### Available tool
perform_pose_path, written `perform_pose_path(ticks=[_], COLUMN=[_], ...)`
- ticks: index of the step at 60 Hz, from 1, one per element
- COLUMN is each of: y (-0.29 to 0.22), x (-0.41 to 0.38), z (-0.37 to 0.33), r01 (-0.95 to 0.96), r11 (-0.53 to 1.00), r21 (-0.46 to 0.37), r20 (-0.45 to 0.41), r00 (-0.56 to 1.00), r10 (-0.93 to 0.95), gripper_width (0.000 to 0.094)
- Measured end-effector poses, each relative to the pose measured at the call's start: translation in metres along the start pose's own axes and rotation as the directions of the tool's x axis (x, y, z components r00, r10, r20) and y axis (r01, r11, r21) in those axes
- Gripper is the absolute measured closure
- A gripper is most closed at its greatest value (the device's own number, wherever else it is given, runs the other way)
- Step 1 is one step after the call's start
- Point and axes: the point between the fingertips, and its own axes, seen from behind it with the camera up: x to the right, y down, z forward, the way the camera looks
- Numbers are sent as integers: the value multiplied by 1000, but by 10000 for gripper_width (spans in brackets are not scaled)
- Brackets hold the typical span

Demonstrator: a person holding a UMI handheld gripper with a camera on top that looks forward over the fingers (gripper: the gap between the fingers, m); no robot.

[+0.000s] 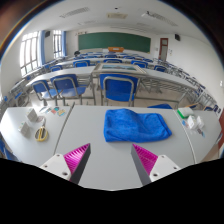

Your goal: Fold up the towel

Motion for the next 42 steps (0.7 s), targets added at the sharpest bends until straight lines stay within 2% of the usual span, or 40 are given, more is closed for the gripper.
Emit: perform_pose_path(ticks=[11,20,24,26,30,33,36,42], y=[-43,-38,-31,-38,-38,-36,-38,-41], x=[-32,-13,-8,-8,-7,-9,-1,0], z=[98,159,173,174,176,176,177,179], r01=[34,63,60,52,106,149,192,221], r11=[999,997,996,998,994,989,981,975], r21=[24,-39,-66,-34,-18,-1,14,26], r20=[53,13,23,28,39,54,16,12], r00=[998,998,998,998,994,987,981,975], r10=[-35,-62,-58,-51,-105,-148,-192,-222], gripper_width=[85,87,105,172,402,630,869,902])
